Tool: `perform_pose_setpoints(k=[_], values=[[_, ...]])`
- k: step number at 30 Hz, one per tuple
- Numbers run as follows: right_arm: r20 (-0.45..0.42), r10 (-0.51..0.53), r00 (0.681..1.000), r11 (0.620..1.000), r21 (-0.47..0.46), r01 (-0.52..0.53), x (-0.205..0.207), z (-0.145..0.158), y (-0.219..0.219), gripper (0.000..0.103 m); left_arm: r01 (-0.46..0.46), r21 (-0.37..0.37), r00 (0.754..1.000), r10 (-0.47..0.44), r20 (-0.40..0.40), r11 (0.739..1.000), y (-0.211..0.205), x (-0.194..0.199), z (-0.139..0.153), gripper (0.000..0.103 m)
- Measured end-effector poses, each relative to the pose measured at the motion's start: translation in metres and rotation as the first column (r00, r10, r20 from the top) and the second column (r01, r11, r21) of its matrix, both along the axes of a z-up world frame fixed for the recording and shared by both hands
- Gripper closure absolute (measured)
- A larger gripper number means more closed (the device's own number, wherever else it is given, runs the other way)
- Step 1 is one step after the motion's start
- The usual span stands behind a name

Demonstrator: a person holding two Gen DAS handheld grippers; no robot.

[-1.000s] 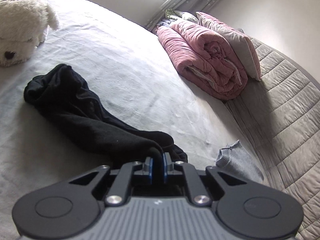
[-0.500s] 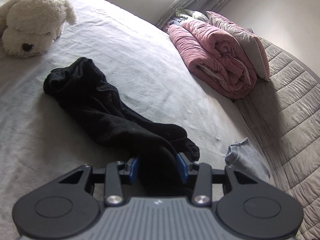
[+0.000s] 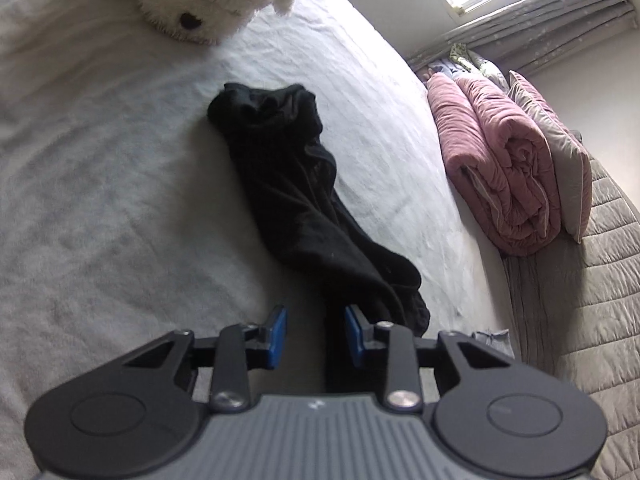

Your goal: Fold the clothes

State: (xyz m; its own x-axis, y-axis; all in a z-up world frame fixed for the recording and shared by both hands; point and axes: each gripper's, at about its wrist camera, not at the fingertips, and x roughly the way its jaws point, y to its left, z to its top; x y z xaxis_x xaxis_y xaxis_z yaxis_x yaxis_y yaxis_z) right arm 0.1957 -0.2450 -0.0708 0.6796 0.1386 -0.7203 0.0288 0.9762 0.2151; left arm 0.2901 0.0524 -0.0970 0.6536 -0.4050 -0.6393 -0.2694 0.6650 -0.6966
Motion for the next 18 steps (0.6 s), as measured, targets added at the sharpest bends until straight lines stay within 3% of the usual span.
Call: perform_pose_setpoints(k=[10,15,17,18], values=[[-0.001,0.000,1.000,1.000,0.004,0.000,0.001,-0.001,-0.001,0.098,-0.076,-0.120,0.996,0.071,-0.048,0.990,-0.002,0.017,-0.014,0.079],[-0.001,0.000,1.000,1.000,0.007,0.000,0.000,0.000,-0.001,0.098,-0.077,-0.143,0.995,0.067,-0.069,0.987,-0.005,0.024,-0.018,0.079],[-0.001,0.000,1.000,1.000,0.007,0.000,0.000,0.000,-0.001,0.098,-0.073,-0.152,0.995,0.062,-0.080,0.986,-0.007,0.027,-0.020,0.085],[-0.001,0.000,1.000,1.000,0.007,0.000,0.000,0.000,-0.001,0.098,-0.073,-0.158,0.995,0.060,-0.083,0.985,-0.008,0.028,-0.021,0.095]])
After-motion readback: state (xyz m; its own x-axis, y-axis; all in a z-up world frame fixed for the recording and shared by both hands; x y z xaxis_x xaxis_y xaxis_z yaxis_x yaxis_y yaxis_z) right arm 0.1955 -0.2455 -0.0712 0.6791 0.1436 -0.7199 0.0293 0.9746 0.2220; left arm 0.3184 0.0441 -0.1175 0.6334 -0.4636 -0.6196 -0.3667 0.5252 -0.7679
